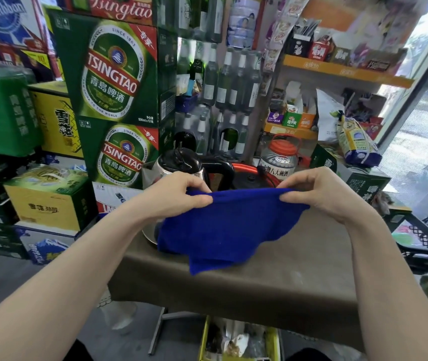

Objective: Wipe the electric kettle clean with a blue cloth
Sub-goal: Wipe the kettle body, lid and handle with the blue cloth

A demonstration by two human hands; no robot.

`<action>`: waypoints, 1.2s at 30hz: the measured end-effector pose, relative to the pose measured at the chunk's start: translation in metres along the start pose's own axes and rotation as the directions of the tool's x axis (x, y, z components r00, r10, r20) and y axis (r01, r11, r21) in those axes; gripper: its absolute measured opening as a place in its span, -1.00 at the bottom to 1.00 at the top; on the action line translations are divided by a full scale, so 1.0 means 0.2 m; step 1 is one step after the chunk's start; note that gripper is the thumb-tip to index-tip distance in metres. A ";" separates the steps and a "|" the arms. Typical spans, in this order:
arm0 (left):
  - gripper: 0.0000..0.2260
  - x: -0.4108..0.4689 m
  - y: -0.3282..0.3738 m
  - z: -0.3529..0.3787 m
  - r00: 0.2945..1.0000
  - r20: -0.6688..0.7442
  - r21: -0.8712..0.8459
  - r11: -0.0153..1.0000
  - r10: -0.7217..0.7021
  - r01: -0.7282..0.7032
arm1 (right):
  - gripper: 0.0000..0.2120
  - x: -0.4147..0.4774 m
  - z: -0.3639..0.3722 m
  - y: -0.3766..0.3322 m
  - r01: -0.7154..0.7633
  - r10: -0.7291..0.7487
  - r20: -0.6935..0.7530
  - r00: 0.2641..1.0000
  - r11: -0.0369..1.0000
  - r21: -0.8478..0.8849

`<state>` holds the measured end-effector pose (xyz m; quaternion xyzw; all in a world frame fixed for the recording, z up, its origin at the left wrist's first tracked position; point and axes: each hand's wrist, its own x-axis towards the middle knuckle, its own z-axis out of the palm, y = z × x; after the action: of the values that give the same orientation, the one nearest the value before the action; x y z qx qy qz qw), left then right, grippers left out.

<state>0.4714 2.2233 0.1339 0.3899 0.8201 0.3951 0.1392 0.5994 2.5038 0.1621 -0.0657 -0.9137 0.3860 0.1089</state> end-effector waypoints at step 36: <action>-0.72 0.11 0.28 0.18 0.977 -0.069 -0.770 0.633 -0.201 0.076 | -0.86 0.01 0.32 -0.25 0.185 -0.170 -0.105 0.980 0.971 0.150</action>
<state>0.5059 2.2805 0.1545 0.2003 0.6124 0.7195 0.2593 0.5802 2.4257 0.1544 0.0077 -0.8762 0.4432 0.1895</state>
